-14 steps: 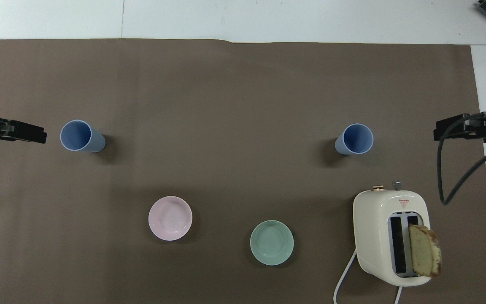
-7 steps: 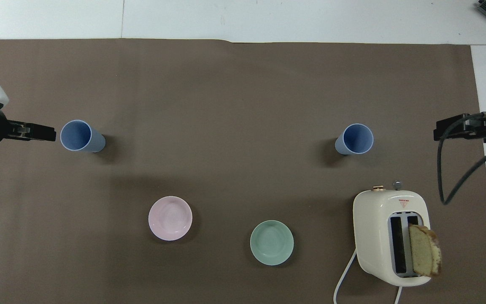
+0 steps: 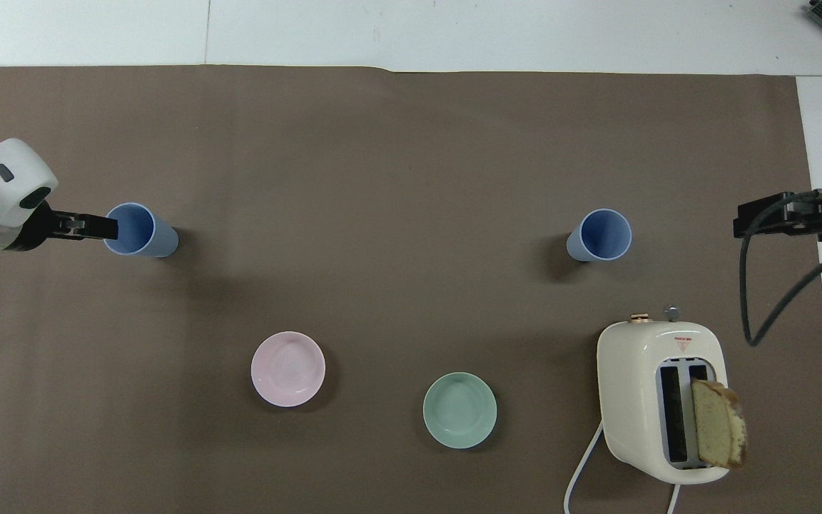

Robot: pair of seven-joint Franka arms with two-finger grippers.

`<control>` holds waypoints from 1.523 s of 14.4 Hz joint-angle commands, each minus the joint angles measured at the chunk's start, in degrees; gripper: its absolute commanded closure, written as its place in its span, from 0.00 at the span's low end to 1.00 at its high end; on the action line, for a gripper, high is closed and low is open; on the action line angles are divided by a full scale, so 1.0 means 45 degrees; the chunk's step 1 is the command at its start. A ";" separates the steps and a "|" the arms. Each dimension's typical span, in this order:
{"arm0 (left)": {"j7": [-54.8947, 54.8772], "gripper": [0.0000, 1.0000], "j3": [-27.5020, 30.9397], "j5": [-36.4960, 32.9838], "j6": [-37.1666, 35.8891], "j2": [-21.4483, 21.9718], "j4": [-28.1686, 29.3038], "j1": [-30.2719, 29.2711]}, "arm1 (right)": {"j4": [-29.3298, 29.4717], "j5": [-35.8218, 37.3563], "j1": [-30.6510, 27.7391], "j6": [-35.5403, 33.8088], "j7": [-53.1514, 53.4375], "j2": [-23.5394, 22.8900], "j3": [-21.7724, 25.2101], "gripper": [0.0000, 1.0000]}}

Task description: Stack blue cups with both arms

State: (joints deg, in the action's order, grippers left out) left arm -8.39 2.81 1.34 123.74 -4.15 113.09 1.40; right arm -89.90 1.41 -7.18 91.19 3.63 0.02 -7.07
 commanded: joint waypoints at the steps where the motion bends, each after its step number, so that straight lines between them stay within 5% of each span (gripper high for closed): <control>1: -0.0108 0.04 -0.0117 0.0170 0.1248 -0.0386 0.0454 -0.0233 | -0.0276 -0.0196 -0.0201 0.0029 -0.0377 0.0270 -0.0068 0.00; 6: -0.0127 0.14 -0.0117 0.0715 0.2421 -0.0856 0.1096 -0.0390 | -0.0276 -0.0215 -0.0201 0.0029 -0.0377 0.0270 -0.0068 0.00; 8: -0.0108 0.27 -0.0117 0.0815 0.2775 -0.0876 0.1449 -0.0331 | -0.0276 -0.0196 -0.0201 0.0029 -0.0377 0.0270 -0.0068 0.00; 11: -0.0108 0.66 -0.0117 0.0815 0.2795 -0.0856 0.1529 -0.0390 | -0.0276 -0.0196 -0.0201 0.0029 -0.0377 0.0270 -0.0068 0.00; 12: -0.0127 0.97 -0.0117 0.0815 0.2795 -0.0856 0.1529 -0.0409 | -0.0276 -0.0215 -0.0201 0.0029 -0.0377 0.0270 -0.0068 0.00; 19: -0.0108 1.00 -0.0175 0.0795 0.2054 -0.0310 0.1100 -0.0195 | -0.0276 -0.0196 -0.0201 0.0048 -0.0377 0.0270 -0.0068 0.00; 22: 0.0222 1.00 -0.0176 0.0776 0.1858 -0.0055 0.0787 0.0877 | -0.0276 -0.0215 -0.0220 0.0049 -0.0377 0.0270 -0.0068 0.00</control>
State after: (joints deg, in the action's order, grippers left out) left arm -8.32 1.59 4.53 133.95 -5.82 117.42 2.05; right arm -89.90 1.41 -7.18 91.19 3.63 0.02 -7.08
